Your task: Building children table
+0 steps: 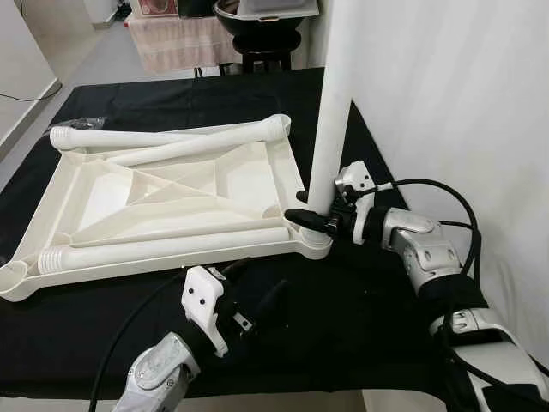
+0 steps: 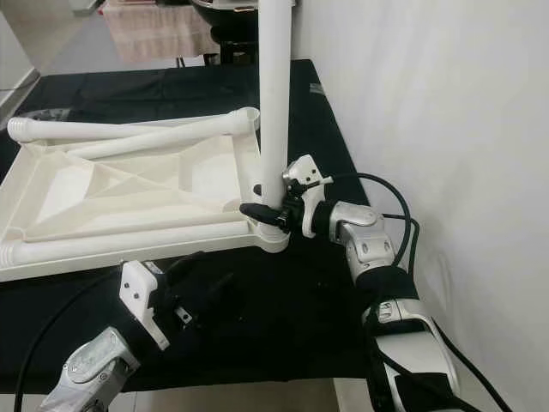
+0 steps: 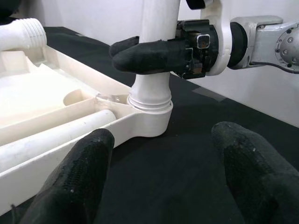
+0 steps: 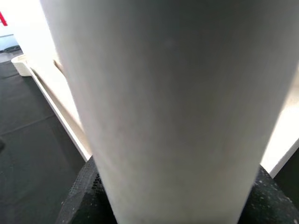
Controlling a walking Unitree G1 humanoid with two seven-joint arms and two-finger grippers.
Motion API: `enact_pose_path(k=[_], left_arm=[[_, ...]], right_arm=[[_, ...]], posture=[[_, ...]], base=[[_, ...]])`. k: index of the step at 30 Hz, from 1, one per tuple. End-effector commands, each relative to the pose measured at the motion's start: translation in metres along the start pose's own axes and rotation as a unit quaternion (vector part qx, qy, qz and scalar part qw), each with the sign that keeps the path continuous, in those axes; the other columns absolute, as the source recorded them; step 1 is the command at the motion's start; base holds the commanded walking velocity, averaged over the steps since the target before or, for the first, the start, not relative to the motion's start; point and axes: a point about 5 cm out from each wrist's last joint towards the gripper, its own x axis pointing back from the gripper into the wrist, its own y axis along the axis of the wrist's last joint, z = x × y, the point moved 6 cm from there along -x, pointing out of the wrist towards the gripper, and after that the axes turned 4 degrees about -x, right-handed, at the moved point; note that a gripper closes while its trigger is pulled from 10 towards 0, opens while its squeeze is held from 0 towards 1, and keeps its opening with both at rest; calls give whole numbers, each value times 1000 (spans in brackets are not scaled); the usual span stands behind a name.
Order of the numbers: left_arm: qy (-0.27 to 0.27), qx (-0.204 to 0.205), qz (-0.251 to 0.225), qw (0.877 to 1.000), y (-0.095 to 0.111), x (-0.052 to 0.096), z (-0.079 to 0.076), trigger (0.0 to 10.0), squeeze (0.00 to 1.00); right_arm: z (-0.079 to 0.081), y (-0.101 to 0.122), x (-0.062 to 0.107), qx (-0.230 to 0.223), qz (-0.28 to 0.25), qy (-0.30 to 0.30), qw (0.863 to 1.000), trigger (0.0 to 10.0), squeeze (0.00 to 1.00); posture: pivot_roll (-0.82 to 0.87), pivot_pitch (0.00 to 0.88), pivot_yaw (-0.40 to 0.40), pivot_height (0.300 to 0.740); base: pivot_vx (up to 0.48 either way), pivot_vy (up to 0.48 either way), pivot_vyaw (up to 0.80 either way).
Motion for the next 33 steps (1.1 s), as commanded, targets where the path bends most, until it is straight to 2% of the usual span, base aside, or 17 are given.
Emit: enact_pose_path(k=[1,4,5,6,7,10,13,14,15,19,20,21,27,28,29,30,33], left_arm=[[3,-8,8,1000,-2,4,-1,10000,0],[7,-22,14,1000,-3,6,0,10000,0],[8,-30,19,999,-4,7,1,10000,0],[8,-30,19,999,-4,7,1,10000,0],[9,-35,21,999,-5,8,2,10000,0],[10,-36,23,999,-5,9,5,10000,0],[12,-44,26,999,-6,9,8,10000,0],[9,-42,28,999,-7,8,8,10000,0],[4,-40,28,999,-8,7,8,10000,0],[2,-39,29,999,-8,5,8,10000,0],[5,-42,28,999,-7,5,9,10000,0],[10,-45,28,999,-7,4,9,10000,0],[14,-48,27,998,-7,1,10,10000,0],[13,-48,27,998,-7,0,10,10000,0],[12,-47,27,998,-7,0,9,10000,0],[11,-47,27,998,-7,0,9,10000,0],[9,-46,27,999,-7,-1,9,10000,0]], right_arm=[[-1,-25,7,-33,19,-18,999,0,0],[-6,-47,19,-46,36,-99,993,0,0],[-16,-65,30,-61,57,-223,971,0,0],[-16,-65,30,-61,57,-223,971,0,0],[-22,-76,44,-69,74,-314,944,0,0],[31,-97,37,-123,78,-313,938,0,0],[44,-91,31,-81,76,-298,948,0,0],[38,-89,30,-72,76,-299,948,3059,0],[34,-89,29,-71,78,-298,949,10000,0],[33,-84,23,-79,69,-277,955,10000,0],[36,-79,20,-78,65,-262,960,10000,286],[38,-70,13,-77,52,-233,968,10000,1000],[34,-27,-1,-42,6,-161,986,10000,1000],[36,-16,-3,-25,-2,-132,991,10000,431],[37,-10,-4,-14,-5,-111,994,10000,431],[38,-6,-5,4,-2,-82,997,10000,0],[40,-1,-7,22,2,-30,999,10000,0]], posture=[[-8,168,24,740],[-9,165,16,740],[-5,162,13,740],[-5,162,13,740],[-5,162,13,740],[-9,171,27,740],[-35,157,49,740],[-28,154,47,740],[-24,154,43,740],[-27,156,39,740],[-27,156,33,740],[-32,158,32,740],[-44,158,37,740],[-45,157,39,740],[-45,157,39,740],[-46,157,42,740],[-46,158,42,740]], base=[[0,0,0],[0,0,0],[0,0,0],[0,0,0],[0,0,0],[0,0,0],[0,0,0],[0,0,0],[0,0,0],[0,0,0],[0,0,0],[0,0,0],[0,0,0],[0,0,0],[0,0,0],[0,0,0],[0,0,0]])
